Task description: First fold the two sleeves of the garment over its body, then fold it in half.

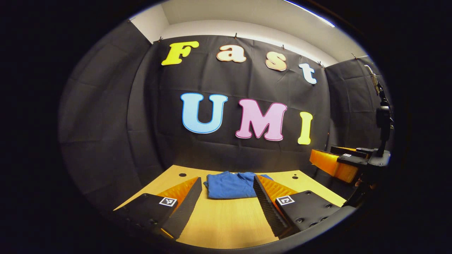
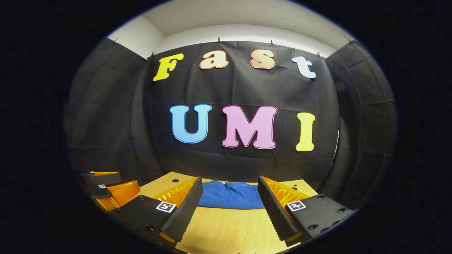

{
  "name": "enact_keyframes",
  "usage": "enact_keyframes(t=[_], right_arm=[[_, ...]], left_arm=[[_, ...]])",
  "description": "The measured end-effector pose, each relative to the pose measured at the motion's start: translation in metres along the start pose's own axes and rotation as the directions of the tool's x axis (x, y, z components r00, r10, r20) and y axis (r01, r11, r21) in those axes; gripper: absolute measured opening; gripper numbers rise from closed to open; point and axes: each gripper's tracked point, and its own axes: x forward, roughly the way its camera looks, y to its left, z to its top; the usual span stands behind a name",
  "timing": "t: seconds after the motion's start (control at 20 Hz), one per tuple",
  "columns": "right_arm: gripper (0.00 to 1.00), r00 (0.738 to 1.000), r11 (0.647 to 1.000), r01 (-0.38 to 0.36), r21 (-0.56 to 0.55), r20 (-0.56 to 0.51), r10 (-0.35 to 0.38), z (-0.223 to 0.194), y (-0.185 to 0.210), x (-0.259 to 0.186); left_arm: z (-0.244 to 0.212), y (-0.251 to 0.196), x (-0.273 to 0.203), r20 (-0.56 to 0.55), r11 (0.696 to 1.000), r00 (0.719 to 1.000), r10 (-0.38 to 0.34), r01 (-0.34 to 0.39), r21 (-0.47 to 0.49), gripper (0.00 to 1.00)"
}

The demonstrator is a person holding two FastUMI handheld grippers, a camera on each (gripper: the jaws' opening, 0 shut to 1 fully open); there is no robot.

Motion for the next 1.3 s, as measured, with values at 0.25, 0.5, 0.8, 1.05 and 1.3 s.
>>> enact_keyframes(t=[0.25, 0.5, 0.8, 1.05, 1.3], right_arm=[[0.98, 0.999, 0.999, 0.039, -0.035, -0.001, -0.039, 0.002, -0.004, -0.006], [0.99, 0.999, 0.998, 0.045, -0.044, 0.016, -0.044, 0.006, 0.001, -0.014], [0.99, 0.998, 0.998, 0.06, -0.025, 0.022, -0.059, 0.007, -0.002, -0.027], [0.99, 0.998, 0.998, 0.056, -0.03, 0.024, -0.056, 0.006, -0.004, -0.035], [0.99, 0.999, 0.999, 0.041, -0.008, -0.006, -0.041, -0.002, -0.003, -0.04]], left_arm=[[0.002, 0.011, -0.004, 0.014, 1.0, 1.0, 0.018, -0.018, -0.009, 0.84], [-0.001, 0.006, -0.009, 0.008, 0.999, 1.0, -0.014, 0.014, -0.05, 0.84], [-0.002, 0.0, -0.016, 0.009, 0.999, 0.999, -0.035, 0.035, -0.031, 0.84], [-0.009, -0.007, -0.024, 0.001, 0.998, 0.999, -0.049, 0.049, -0.04, 0.84], [-0.015, -0.012, -0.032, -0.012, 0.998, 0.998, -0.054, 0.054, -0.031, 0.84]])
